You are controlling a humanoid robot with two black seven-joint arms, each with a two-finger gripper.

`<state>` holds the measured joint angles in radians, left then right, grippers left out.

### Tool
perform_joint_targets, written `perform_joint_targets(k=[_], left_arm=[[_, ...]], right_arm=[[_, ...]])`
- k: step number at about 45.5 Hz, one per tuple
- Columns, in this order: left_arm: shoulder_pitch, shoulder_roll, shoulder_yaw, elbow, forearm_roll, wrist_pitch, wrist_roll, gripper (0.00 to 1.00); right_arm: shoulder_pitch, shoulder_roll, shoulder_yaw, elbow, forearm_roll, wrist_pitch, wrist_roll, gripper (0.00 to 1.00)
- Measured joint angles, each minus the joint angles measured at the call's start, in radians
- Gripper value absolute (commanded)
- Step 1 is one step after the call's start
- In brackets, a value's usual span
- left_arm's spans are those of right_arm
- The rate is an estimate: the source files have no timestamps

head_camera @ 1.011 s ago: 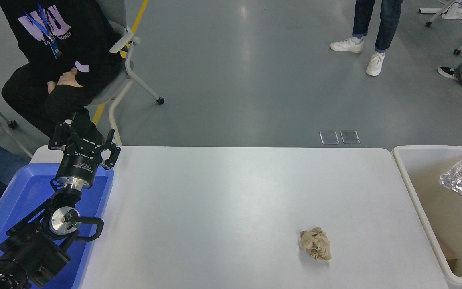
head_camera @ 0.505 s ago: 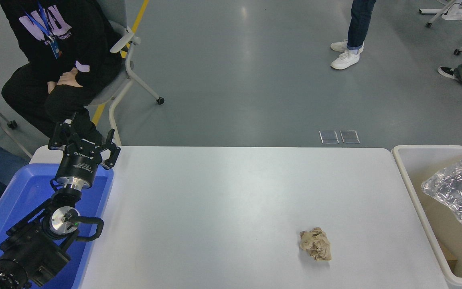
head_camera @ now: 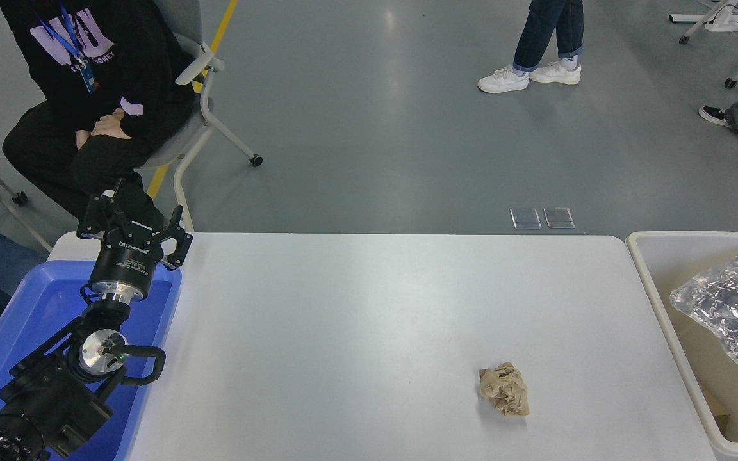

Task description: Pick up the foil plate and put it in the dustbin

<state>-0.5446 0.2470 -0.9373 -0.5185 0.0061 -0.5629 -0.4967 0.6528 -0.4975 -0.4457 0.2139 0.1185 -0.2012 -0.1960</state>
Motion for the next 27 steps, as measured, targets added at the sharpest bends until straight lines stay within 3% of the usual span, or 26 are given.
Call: perform_joint_targets(k=[2,4,11,27], left_arm=[[0.000,0.000,0.000,0.000,0.000,0.000,0.000,0.98],[0.000,0.000,0.000,0.000,0.000,0.000,0.001,0.98],[0.000,0.000,0.000,0.000,0.000,0.000,0.001,0.98],[0.000,0.000,0.000,0.000,0.000,0.000,0.001,0.98]], right_arm=[[0.000,-0.002,0.001,0.001,-0.002,0.000,0.001,0.60],[0.000,-0.003,0.001,0.001,-0.003,0.000,0.001,0.70],[0.004,-0.024,0.003,0.000,-0.005,-0.003,0.002,0.78],[0.010,-0.058,0.009,0.008,-0.006,-0.004,0.002,0.80]])
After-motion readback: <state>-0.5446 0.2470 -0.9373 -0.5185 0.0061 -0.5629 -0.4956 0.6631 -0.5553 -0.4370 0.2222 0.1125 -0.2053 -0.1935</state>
